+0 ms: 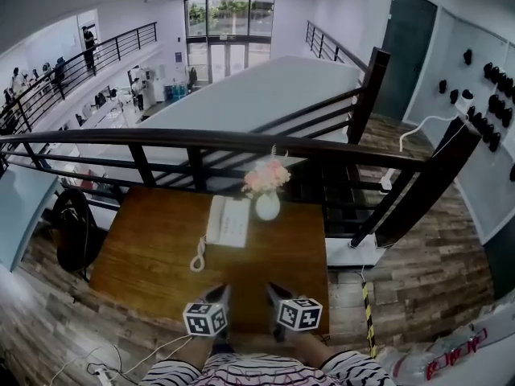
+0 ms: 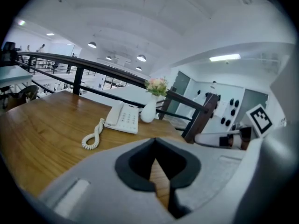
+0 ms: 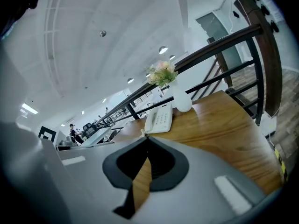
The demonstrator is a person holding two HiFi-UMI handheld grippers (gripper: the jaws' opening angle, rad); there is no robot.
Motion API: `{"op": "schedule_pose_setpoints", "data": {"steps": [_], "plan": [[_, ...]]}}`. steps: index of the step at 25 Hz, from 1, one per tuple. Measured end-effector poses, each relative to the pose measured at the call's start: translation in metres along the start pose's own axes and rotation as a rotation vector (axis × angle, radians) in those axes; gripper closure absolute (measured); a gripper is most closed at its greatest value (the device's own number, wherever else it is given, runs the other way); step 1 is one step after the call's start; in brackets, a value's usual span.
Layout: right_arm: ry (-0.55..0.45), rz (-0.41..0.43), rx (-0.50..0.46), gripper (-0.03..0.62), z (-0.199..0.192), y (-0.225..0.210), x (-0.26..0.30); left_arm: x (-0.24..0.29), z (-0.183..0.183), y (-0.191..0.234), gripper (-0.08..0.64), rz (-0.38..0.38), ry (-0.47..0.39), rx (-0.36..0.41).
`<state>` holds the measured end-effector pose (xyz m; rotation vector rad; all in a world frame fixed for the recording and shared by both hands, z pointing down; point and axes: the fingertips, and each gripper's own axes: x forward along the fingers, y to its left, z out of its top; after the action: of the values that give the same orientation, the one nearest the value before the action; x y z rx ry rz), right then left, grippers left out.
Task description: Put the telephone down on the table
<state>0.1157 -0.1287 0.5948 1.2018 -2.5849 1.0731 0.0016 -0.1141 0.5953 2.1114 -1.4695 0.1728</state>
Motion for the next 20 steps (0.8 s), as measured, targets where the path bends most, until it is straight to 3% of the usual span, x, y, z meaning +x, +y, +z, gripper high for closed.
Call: {"op": "schedule_pose_setpoints", "data": {"steps": [6,20], "plan": [[0.013,0.025,-0.024,0.592,-0.014,-0.001,-0.032,-0.017,-0.014,-0.029,0.558,-0.003,-0.032,0.004],[0.08,0.013,-0.044,0.594,-0.055,-0.008,-0.075,-0.041,-0.055,-0.06,0.558,0.029,-0.008,-0.002]]}}
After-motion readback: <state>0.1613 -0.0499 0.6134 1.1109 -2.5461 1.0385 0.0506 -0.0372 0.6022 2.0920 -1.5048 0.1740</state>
